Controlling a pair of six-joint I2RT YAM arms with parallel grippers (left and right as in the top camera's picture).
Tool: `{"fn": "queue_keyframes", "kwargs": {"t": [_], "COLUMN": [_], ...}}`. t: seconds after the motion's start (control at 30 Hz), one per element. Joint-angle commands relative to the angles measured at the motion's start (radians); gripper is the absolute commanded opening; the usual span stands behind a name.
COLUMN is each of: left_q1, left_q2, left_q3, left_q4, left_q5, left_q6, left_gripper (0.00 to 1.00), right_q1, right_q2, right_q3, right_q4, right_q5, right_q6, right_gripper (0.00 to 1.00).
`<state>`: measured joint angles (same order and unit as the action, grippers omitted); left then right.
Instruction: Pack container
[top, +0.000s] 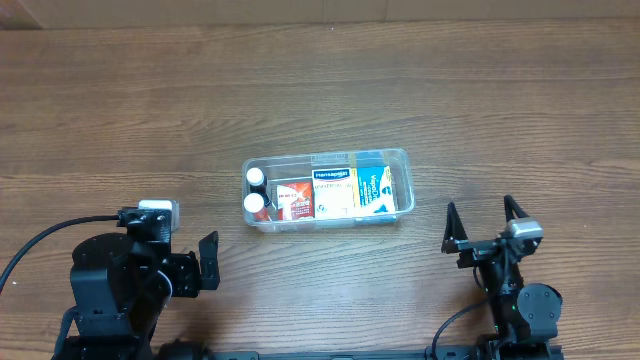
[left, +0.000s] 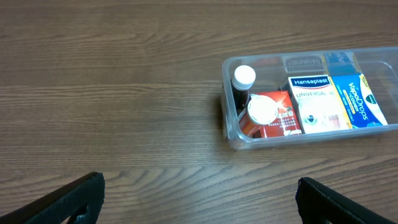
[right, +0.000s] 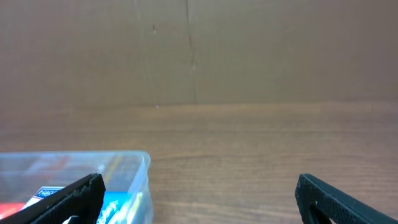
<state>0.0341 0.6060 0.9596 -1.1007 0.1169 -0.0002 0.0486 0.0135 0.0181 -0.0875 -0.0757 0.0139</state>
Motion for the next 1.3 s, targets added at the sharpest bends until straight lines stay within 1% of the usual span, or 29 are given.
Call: {"fn": "queue_keyframes", "kwargs": {"t": [0.0, 0.63, 0.73, 0.8, 0.83, 0.9, 0.97, 1.0, 1.07, 1.1, 1.13, 1.17, 1.2, 1.27], "left_q1": [-0.005, -0.005, -0.005, -0.005, -0.005, -0.005, -0.012, -0.023, -0.037, -0.039, -0.04, -0.039, -0.039, -0.04], "left_q2": [-0.006, -0.011, -0.073, -0.166, -0.247, -0.347, -0.46, -0.516, -0.573, -0.595, -0.603, -0.603, -0.603, -0.603], "left_q3": [-0.002, -0.003, -0.025, -0.119, -0.225, -0.365, -0.527, -0.613, -0.708, -0.754, -0.844, -0.882, -0.906, -0.946], "left_q4": [0.001, 0.0, -0.022, 0.013, 0.084, 0.212, 0.387, 0.498, 0.645, 0.75, 1.002, 1.099, 1.139, 1.142], "left_q5": [0.007, 0.007, 0.004, 0.003, 0.003, 0.007, 0.016, 0.015, 0.013, -0.012, -0.111, -0.133, -0.135, -0.132], "left_q6": [-0.006, -0.007, -0.003, 0.001, 0.001, 0.0, -0.008, -0.007, -0.007, -0.006, 0.013, 0.037, 0.052, 0.051], "left_gripper": [1.0, 1.0, 1.0, 1.0, 1.0, 1.0, 1.0, 1.0, 1.0, 1.0, 1.0, 1.0, 1.0, 1.0], "right_q1": [0.006, 0.006, 0.006, 0.006, 0.006, 0.006, 0.006, 0.006, 0.006, 0.006, 0.006, 0.006, 0.006, 0.006], "right_q2": [-0.011, -0.011, -0.011, -0.011, -0.011, -0.011, -0.011, -0.011, -0.011, -0.011, -0.011, -0.011, -0.011, -0.011], "right_q3": [-0.01, -0.01, -0.01, -0.01, -0.01, -0.01, -0.01, -0.01, -0.01, -0.01, -0.01, -0.01, -0.01, -0.01], "right_q4": [0.011, 0.011, 0.011, 0.011, 0.011, 0.011, 0.011, 0.011, 0.011, 0.011, 0.011, 0.011, 0.011, 0.011], "right_q5": [-0.005, -0.005, -0.005, -0.005, -0.005, -0.005, -0.005, -0.005, -0.005, -0.005, -0.005, -0.005, -0.005, -0.005], "right_q6": [-0.041, -0.041, -0.041, -0.041, -0.041, -0.041, -0.041, -0.041, -0.041, -0.041, -0.041, -0.041, -0.041, -0.041], "right_gripper": [1.0, 1.0, 1.0, 1.0, 1.0, 1.0, 1.0, 1.0, 1.0, 1.0, 1.0, 1.0, 1.0, 1.0]}}
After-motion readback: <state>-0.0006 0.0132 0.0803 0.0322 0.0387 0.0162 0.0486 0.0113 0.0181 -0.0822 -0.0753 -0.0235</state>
